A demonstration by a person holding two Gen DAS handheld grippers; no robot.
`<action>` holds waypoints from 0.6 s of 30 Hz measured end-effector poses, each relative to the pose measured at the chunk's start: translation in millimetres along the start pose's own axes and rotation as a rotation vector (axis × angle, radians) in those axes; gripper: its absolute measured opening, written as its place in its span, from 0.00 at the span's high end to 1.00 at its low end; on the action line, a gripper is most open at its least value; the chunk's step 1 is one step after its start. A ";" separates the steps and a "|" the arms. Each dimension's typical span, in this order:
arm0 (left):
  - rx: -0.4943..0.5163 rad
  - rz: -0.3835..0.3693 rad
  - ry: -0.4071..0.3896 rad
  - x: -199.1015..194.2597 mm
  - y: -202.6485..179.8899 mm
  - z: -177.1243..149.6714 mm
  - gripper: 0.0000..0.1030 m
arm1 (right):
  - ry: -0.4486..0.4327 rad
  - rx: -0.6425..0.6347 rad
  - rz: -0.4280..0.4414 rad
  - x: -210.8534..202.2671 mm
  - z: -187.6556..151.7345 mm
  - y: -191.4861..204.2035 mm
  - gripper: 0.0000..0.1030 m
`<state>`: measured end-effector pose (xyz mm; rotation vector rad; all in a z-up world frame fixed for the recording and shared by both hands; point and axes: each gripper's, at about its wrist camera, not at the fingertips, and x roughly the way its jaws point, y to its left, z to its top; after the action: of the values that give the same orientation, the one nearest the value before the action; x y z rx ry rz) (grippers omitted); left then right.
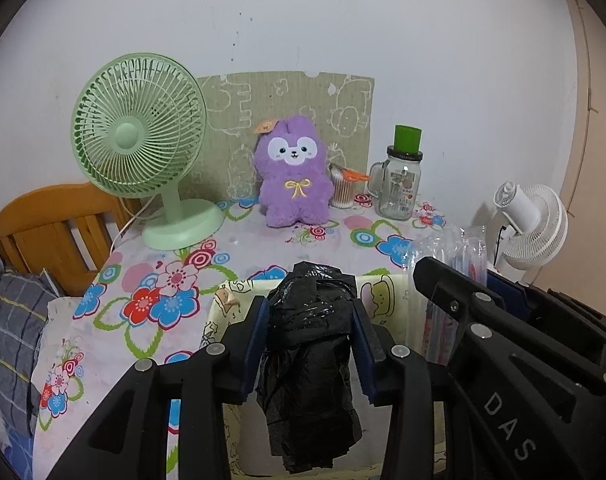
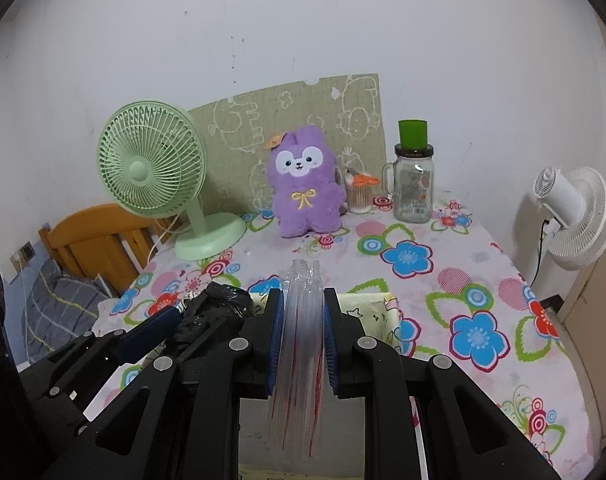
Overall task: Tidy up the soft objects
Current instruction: 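Lower the black bundle into the box with the left gripper while the right lowers the bag, then open both grippers and withdraw them from the fabric box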
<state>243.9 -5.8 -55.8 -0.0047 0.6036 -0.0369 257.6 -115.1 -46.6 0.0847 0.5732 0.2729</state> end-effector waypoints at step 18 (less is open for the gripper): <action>0.023 0.009 -0.003 -6.7 0.0 -9.7 0.15 | 0.019 -0.036 -0.035 -1.1 -6.5 6.2 0.25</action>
<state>232.9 -5.5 -60.0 0.0197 0.6005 -0.0354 251.7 -109.5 -50.5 0.0374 0.5882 0.2503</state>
